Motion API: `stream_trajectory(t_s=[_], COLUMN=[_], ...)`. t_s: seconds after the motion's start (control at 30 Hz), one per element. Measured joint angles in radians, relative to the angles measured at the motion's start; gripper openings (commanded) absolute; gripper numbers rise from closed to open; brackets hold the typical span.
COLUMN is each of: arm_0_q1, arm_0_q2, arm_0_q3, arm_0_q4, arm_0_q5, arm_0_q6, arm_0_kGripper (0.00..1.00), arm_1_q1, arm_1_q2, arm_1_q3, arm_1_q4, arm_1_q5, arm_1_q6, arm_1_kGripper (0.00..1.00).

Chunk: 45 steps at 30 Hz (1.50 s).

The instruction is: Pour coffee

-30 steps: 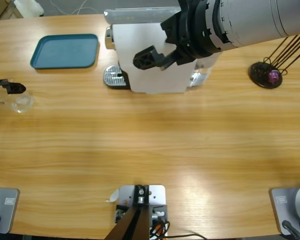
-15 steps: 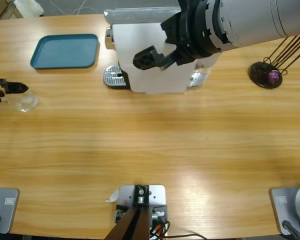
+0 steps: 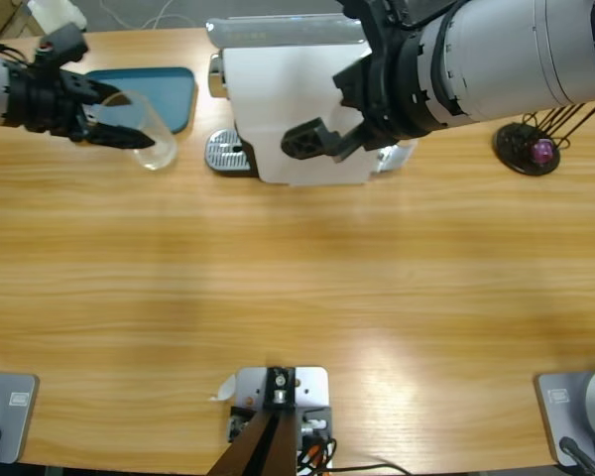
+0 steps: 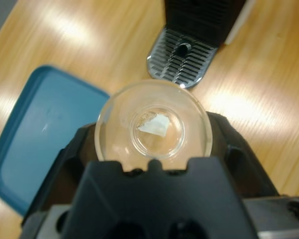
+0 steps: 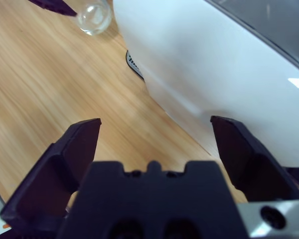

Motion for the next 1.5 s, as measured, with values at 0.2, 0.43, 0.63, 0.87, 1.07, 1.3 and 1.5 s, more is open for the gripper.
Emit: stream_trajectory(t_s=[0.2,0.43,0.63,0.87,1.07,1.3,1.5], arm_0_q1=[-0.006,-0.056,-0.086,-0.148,-0.148,-0.147,-0.14], arm_0_q2=[0.115,0.197,0.229,0.272,0.276,0.284,0.289], arm_0_q3=[-0.114,-0.19,-0.231,-0.27,-0.272,-0.276,-0.283], arm_0_q4=[0.029,0.054,0.06,0.062,0.063,0.063,0.063], arm_0_q5=[-0.099,-0.11,-0.11,-0.11,-0.11,-0.11,-0.105], arm_0_q6=[0.096,0.11,0.11,0.11,0.11,0.11,0.085], arm_0_kGripper=[0.0,0.0,0.0,0.0,0.0,0.0,0.543], arm_1_q1=[-0.034,-0.06,-0.064,-0.069,-0.079,-0.079,-0.079], arm_1_q2=[-0.001,-0.001,-0.001,-0.033,-0.108,-0.138,-0.169], arm_1_q3=[0.02,0.023,0.023,0.026,0.025,0.016,0.016], arm_1_q4=[0.0,0.0,0.0,0.001,0.025,0.07,0.093], arm_1_q5=[0.009,0.035,0.04,0.04,0.032,0.023,0.022], arm_1_q6=[-0.001,-0.006,-0.008,-0.025,-0.032,-0.032,-0.032], arm_1_kGripper=[1.0,1.0,1.0,1.0,1.0,1.0,1.0])
